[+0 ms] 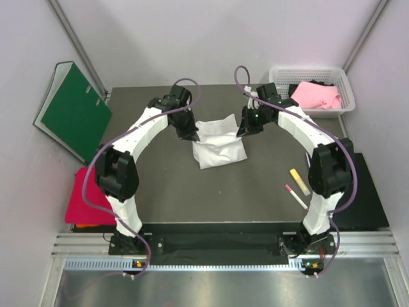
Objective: Fold and stack the t-shirts
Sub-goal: Fold the long partially folded tshirt into a neat square
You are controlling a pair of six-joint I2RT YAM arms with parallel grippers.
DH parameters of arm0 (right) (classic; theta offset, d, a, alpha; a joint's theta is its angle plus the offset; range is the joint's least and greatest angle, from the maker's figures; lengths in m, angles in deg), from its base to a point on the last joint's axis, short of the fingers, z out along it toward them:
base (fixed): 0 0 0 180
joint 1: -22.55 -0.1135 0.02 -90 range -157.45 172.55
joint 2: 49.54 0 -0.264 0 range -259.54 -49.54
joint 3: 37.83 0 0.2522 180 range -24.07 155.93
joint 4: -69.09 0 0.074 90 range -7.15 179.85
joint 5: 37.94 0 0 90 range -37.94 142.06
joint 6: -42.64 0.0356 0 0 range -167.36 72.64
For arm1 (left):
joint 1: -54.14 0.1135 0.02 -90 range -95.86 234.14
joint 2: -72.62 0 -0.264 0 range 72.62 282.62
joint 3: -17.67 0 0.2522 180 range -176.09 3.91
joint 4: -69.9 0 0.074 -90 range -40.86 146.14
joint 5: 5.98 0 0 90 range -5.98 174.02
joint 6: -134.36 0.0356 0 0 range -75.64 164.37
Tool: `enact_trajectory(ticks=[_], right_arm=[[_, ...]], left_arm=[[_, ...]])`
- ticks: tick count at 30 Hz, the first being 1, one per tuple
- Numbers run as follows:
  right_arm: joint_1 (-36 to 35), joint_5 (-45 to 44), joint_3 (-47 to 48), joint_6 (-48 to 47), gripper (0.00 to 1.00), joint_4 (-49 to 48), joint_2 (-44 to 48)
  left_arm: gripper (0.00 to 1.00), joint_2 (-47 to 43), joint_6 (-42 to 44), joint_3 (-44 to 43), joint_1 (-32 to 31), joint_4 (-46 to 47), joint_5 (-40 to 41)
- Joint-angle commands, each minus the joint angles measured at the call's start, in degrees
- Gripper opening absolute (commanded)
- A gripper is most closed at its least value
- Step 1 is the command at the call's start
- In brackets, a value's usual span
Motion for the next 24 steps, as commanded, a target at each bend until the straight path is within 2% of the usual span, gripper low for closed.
enact_trajectory(ticks=[1, 9, 18, 19, 21, 22, 23, 24], right_arm=[[0.7, -1.3, 5.4, -0.2, 0.06, -6.6, -4.3], [1.4, -4.5, 14.4, 4.1, 0.08, -13.0, -13.7], [3.7, -9.6, 27.9, 10.1, 0.13, -12.7, -26.4], [4.0, -9.8, 29.0, 11.4, 0.26, -12.6, -27.6], [4.6, -10.8, 31.0, 13.0, 0.48, -12.8, -30.4], [4.9, -10.9, 30.9, 14.5, 0.65, -14.5, -30.6], [5.0, -11.6, 30.2, 15.0, 0.71, -15.2, -30.8], [5.0, -12.5, 29.5, 15.3, 0.77, -15.7, -29.9]], left_arm=[[0.00, 4.1, 3.7, -7.6, 2.0, 6.0, -3.9], [0.00, 15.0, 3.4, -16.8, 5.2, 8.9, -9.3], [0.00, 26.0, 1.0, -26.5, 11.6, 10.3, -14.1], [0.00, 27.7, 0.8, -27.2, 13.0, 10.2, -14.3], [0.23, 29.3, -0.7, -28.0, 14.5, 10.2, -15.5], [0.30, 30.5, -1.2, -28.0, 15.7, 10.0, -15.8], [0.32, 31.1, -1.5, -28.0, 16.3, 9.9, -16.5], [0.48, 31.5, -1.9, -28.0, 16.8, 9.4, -17.0]])
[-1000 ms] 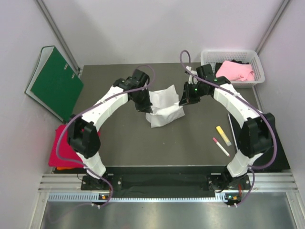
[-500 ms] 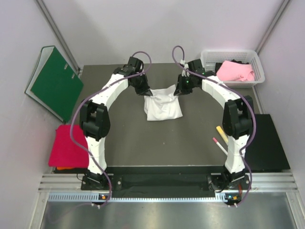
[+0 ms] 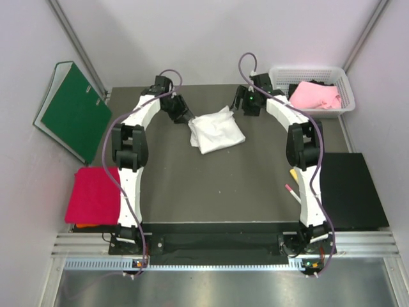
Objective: Fold and stack the t-shirts
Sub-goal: Fold the long partially folded tshirt into a neat square
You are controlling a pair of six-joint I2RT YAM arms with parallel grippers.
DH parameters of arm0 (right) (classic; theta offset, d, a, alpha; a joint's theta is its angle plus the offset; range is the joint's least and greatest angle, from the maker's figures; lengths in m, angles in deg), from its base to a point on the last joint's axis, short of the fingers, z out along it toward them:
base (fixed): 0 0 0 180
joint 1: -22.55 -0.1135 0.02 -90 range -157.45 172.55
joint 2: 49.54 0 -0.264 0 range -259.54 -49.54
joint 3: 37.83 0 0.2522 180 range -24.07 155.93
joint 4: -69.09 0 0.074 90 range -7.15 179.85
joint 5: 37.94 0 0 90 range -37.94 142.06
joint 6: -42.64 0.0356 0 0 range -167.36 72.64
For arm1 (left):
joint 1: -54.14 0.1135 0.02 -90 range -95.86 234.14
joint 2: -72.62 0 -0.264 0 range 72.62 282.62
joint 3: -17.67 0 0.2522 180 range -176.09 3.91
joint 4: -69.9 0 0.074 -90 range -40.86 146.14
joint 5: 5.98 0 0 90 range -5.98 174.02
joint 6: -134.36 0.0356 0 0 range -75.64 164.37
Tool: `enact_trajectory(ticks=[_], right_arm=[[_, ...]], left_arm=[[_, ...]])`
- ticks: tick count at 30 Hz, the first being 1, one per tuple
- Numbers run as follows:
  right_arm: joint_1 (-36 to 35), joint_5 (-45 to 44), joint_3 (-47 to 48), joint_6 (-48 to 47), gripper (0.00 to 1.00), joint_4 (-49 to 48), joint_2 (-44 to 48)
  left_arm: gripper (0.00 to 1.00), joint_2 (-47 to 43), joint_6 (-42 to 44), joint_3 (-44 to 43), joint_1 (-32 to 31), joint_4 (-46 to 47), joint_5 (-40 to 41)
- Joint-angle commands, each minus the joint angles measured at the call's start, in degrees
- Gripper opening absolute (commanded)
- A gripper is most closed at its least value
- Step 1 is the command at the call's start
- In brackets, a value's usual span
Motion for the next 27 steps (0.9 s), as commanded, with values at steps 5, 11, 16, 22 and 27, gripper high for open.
enact_trajectory(ticks=[5, 11, 16, 22, 27], right_arm=[[0.7, -6.5, -6.9, 4.6, 1.00, -7.3, 6.4], [0.3, -7.2, -16.4, 4.9, 1.00, -7.3, 16.5], [0.1, -5.8, -20.8, 6.0, 1.00, -6.9, 19.7], [-0.6, -3.5, -25.3, 7.2, 1.00, -8.0, 21.1], [-0.8, -3.1, -28.5, 7.8, 1.00, -8.3, 22.5]], left_arm=[[0.99, -1.7, -0.5, 2.0, 3.6, 1.3, -3.5], [0.99, -10.3, 1.5, 15.8, 3.6, 7.6, -6.6], [0.99, -13.0, 2.2, 22.8, 2.5, 10.0, -10.2], [0.99, -14.1, 2.3, 24.0, 0.6, 11.7, -10.6], [0.91, -11.3, 2.8, 22.9, -1.7, 11.0, -11.2]])
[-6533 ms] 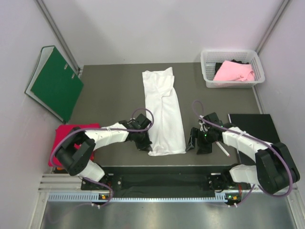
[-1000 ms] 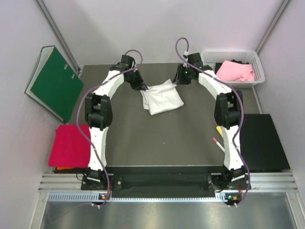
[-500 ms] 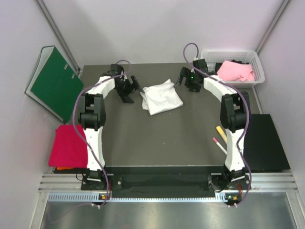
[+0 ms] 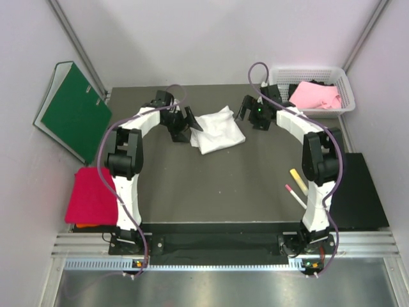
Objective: Fold and stack the t-shirts
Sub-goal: Fold the long partially folded tshirt into a neat square, then put the neatly folded tshirt into the corner of the board with the left arm
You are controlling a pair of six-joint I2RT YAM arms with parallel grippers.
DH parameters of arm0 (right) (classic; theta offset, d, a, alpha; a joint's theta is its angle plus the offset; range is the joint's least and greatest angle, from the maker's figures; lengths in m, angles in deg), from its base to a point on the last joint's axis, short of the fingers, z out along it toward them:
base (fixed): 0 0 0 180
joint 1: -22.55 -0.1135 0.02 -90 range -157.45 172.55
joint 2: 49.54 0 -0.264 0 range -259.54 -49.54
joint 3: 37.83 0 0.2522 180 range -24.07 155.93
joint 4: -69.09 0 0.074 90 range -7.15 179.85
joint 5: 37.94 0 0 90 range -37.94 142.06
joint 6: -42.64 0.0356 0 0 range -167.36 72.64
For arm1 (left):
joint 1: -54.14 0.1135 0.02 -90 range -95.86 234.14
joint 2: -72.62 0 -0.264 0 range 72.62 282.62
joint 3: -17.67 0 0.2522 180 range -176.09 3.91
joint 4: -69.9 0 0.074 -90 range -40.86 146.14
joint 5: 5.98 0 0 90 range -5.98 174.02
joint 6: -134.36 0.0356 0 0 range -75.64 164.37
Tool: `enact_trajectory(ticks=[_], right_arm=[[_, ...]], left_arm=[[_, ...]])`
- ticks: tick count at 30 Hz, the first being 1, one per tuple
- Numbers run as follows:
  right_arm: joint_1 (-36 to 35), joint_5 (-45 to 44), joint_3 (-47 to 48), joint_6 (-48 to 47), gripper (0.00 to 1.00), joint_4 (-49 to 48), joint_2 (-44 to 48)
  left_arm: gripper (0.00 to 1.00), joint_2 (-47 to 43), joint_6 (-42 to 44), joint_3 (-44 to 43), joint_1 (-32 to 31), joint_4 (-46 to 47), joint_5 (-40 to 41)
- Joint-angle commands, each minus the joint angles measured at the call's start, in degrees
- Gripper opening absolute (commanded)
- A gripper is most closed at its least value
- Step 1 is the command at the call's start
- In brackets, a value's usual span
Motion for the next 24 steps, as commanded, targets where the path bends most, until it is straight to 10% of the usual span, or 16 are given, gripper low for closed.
enact_trajectory(ticks=[1, 11, 24], right_arm=[[-0.8, 1.1, -1.9, 0.9, 1.00, -1.4, 3.8], [-0.5, 1.9, -7.6, 0.4, 1.00, -2.0, 7.1], [-0.5, 4.0, -10.5, -0.5, 0.99, -2.3, 8.3]], left_arm=[[0.88, -0.5, 1.3, -1.3, -2.3, 2.0, -2.3], [0.00, -3.0, -0.6, -1.1, -5.5, 3.3, -2.6], [0.00, -7.3, -4.2, 7.8, -3.7, 10.4, -0.9]])
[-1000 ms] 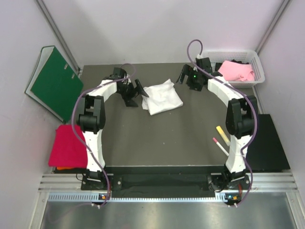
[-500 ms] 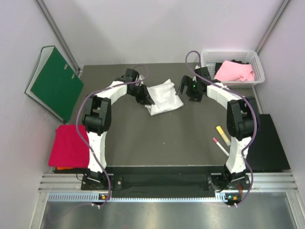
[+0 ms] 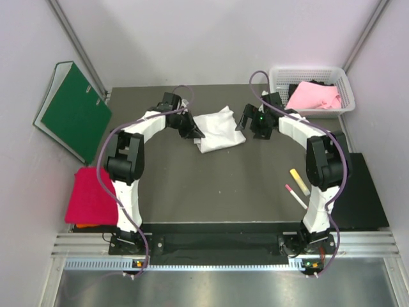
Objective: Fold and stack the t-shirts
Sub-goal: Put the neatly folded tshirt into the corner of the board with the left arm
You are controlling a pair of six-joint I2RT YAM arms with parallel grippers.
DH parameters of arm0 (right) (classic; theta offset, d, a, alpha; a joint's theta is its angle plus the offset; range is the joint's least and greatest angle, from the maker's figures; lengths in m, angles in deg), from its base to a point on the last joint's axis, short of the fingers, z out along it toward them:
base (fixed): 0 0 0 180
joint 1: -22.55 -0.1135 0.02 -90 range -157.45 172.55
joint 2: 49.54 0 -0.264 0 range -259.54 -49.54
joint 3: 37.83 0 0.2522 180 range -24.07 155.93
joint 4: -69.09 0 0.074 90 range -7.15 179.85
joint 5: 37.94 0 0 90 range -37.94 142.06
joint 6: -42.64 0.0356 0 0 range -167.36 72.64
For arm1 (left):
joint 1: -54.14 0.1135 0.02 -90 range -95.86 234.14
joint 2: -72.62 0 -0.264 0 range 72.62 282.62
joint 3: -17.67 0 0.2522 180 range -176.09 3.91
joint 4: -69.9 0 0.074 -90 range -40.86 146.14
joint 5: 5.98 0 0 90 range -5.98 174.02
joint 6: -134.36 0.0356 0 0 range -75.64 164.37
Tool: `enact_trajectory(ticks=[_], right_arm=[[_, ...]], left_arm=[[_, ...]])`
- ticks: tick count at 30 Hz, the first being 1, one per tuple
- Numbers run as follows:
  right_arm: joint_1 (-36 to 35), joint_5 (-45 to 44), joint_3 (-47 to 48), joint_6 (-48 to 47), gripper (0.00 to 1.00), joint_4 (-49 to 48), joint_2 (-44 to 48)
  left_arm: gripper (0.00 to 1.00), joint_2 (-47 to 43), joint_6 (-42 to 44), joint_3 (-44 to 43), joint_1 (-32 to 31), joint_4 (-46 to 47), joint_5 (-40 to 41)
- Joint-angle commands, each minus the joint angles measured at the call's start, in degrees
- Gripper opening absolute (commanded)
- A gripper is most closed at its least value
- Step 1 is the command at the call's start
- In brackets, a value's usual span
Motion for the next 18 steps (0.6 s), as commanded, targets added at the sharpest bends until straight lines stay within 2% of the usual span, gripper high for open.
enact_trajectory(ticks=[1, 8, 9, 10, 11, 13, 14, 18], right_arm=[[-0.3, 1.5, -1.4, -0.8, 1.00, -1.9, 3.8], [-0.3, 1.7, -1.7, -2.2, 1.00, -1.3, 4.9], [-0.3, 1.7, -1.6, -2.7, 1.00, -1.1, 5.0], [-0.3, 1.6, -1.4, -3.1, 1.00, -0.7, 5.2], [-0.3, 1.4, -1.4, -3.4, 1.00, -0.4, 5.7], [-0.3, 0.5, -1.7, -4.3, 1.00, -0.2, 6.3], [-0.3, 0.1, -1.8, -4.5, 1.00, -0.1, 7.2], [-0.3, -0.6, -2.6, -5.7, 1.00, 0.4, 8.7]], left_arm=[[0.00, -2.6, -1.6, 3.1, 1.0, 5.7, 0.3], [0.00, 0.4, -2.5, 4.0, 1.2, 6.9, 1.2], [0.07, 0.4, -2.2, 3.2, 1.2, 6.2, 1.4], [0.19, 0.2, -2.0, 2.6, 1.1, 5.4, 2.1], [0.43, -0.6, -1.4, 2.3, 1.1, 3.9, 2.7], [0.60, -2.3, -0.6, 2.0, 1.1, 3.0, 5.0], [0.99, -4.2, -0.1, 2.2, 1.1, 2.3, 5.6], [0.99, -9.4, 1.9, 2.4, 1.2, -2.9, 9.4]])
